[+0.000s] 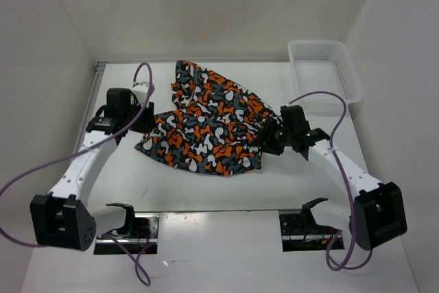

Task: Fold and stack the shorts
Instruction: Flatten the shorts out

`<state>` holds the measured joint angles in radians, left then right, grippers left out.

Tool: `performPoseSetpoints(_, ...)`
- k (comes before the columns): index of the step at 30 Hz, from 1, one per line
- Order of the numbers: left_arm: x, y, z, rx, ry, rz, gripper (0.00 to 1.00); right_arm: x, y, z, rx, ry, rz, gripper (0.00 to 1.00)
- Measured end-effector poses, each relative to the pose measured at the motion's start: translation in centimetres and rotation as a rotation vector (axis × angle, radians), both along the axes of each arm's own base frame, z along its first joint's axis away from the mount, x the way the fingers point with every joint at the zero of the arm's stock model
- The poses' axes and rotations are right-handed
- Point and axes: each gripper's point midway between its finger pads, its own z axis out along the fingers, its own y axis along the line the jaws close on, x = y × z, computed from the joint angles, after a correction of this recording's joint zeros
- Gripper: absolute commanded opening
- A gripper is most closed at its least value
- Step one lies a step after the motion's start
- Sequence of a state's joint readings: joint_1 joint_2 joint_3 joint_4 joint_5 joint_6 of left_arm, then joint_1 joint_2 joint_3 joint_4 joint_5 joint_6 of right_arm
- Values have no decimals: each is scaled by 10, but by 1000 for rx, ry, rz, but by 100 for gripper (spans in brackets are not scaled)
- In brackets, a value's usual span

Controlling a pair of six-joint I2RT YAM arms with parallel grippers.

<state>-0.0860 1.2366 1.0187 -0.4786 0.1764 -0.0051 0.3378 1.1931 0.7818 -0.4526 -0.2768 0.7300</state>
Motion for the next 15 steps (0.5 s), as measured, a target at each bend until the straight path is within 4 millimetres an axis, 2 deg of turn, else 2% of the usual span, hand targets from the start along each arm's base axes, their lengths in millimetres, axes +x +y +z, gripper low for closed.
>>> performPoseSetpoints(1, -9, 2, -2, 2, -5, 2, 51, -7, -2, -4, 6, 14, -12, 76)
performPoseSetpoints(3, -24, 3, -15, 6, -3, -3, 84, -21, -5, -16, 20, 58, -40, 86)
performPoseSetpoints(4, -30, 3, -24, 6, 12, -8, 94, -27, -6, -22, 25, 79, -50, 86)
performPoseSetpoints(5, -37, 3, -37, 5, 37, -9, 97, -34, -7, -27, 31, 103, -68, 87)
performPoseSetpoints(8, -60, 4, -80, 5, 148, -7, 98, -45, -11, -36, 46, 142, -130, 87)
performPoseSetpoints(10, -72, 6, -97, 14, 203, -2, 90, -47, -15, -36, 52, 141, -173, 87)
performPoseSetpoints(12, -75, 11, -103, 35, 216, 15, 82, -49, -18, -35, 59, 138, -204, 84)
performPoseSetpoints(15, -73, 18, -108, 59, 205, 41, 82, -55, -20, -42, 79, 149, -232, 82)
